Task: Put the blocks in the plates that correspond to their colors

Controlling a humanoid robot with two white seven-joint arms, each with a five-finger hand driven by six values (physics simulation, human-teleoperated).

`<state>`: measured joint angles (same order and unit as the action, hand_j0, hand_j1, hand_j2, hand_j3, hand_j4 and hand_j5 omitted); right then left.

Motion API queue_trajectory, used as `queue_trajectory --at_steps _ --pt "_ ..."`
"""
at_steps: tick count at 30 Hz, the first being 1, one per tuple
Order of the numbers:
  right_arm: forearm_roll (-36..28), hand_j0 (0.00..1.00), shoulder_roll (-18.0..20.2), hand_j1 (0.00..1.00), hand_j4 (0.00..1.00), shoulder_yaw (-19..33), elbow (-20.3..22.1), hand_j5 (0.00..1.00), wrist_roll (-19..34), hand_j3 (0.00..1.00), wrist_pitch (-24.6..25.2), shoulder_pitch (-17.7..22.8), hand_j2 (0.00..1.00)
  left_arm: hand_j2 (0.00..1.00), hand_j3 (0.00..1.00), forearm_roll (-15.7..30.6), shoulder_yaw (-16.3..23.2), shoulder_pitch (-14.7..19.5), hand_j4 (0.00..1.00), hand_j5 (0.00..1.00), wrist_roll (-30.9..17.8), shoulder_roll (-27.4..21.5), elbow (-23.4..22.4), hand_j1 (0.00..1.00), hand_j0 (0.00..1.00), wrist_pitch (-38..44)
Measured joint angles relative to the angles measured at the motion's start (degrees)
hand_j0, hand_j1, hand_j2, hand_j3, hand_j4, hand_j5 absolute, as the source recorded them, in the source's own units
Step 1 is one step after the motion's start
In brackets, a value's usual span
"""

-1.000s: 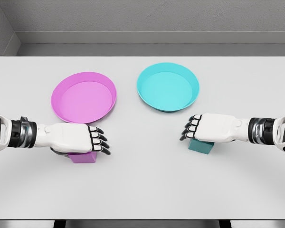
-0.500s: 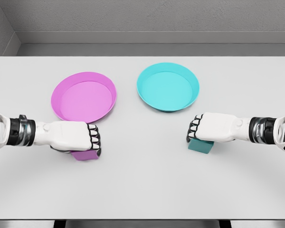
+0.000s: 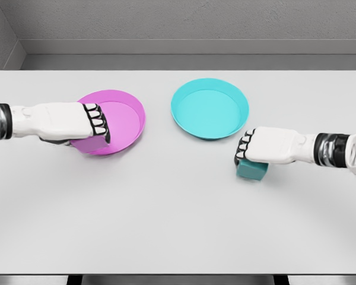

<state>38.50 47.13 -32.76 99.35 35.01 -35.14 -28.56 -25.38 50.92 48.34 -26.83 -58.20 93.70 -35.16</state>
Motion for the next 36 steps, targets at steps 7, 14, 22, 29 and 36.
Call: queue_trajectory --at_steps 7,14,22,29,36 --pt "-1.3 0.66 -0.5 0.66 0.66 0.4 -0.6 0.66 0.0 0.66 0.0 -1.4 0.66 0.41 0.41 -0.1 -1.1 4.0 0.41 0.41 -0.7 5.9 -14.4 0.41 0.41 -0.1" --pt "-2.1 0.67 -3.0 0.67 0.67 0.4 -3.4 0.67 0.0 0.67 0.0 -5.4 0.67 0.42 0.42 -0.7 -0.5 3.2 0.42 0.42 -2.7 11.5 -19.2 0.42 0.42 -0.1" --pt "-2.3 0.67 -10.3 0.67 0.67 0.2 -11.8 0.67 0.0 0.67 0.0 -19.3 0.67 0.91 0.91 -0.5 -0.3 3.2 0.91 0.91 -3.1 13.0 -21.1 0.91 0.91 0.0" --pt "-2.2 1.00 -16.8 1.00 1.00 -1.0 -20.9 1.00 0.0 1.00 0.0 -21.9 1.00 1.00 1.00 -0.3 -0.3 3.3 1.00 1.00 -3.1 13.5 -21.6 1.00 1.00 0.0" --pt "-2.2 1.00 -17.3 1.00 1.00 2.9 -22.4 1.00 0.0 1.00 0.0 -22.1 1.00 1.00 1.00 -0.1 -0.6 3.4 1.00 1.00 -3.0 13.9 -22.0 1.00 1.00 0.0"
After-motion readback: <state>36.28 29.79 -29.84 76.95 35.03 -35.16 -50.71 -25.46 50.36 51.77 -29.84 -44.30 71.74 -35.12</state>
